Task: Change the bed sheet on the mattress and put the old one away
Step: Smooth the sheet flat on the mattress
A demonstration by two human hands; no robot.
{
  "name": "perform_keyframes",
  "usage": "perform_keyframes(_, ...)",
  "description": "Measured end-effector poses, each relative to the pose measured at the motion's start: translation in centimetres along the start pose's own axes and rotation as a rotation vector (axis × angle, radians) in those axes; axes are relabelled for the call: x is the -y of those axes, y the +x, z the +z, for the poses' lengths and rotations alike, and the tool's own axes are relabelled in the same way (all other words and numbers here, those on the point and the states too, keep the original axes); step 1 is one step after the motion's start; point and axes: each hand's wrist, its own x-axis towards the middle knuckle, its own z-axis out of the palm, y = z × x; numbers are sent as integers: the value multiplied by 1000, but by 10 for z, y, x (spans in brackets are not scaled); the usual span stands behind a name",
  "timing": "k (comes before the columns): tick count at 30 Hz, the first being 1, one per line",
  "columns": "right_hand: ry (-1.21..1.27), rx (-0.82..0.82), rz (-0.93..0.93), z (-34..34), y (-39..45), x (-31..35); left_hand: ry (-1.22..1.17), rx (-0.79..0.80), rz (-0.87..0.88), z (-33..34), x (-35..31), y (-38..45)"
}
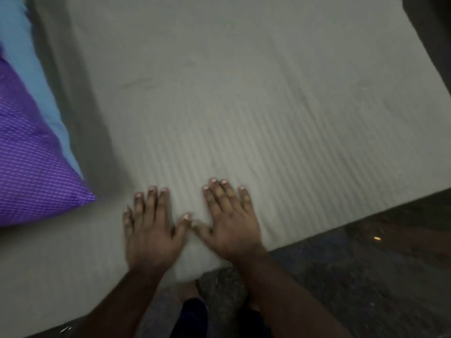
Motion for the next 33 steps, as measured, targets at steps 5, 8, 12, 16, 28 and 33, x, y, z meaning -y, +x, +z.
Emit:
perform_keyframes(5,-264,-45,324,-46,-38,-156,34,57,-102,-2,-14,-4)
perform_keyframes(8,-311,-88,604,-70,-37,-200,49,119,-134,1,-36,-6)
perform_keyframes(12,-166,-137,238,-50,-11,-124,70,156,5,7,-88,-5)
perform_keyframes(16,-52,-28,35,-36,-14,-107,113,148,88,16,-112,-5)
perform_keyframes(28,-269,-185,434,-99,-28,-267,126,173,221,19,-189,7)
perform_keyframes(33,-152,-78,98,-79,-28,-236,132,142,311,30,-243,14)
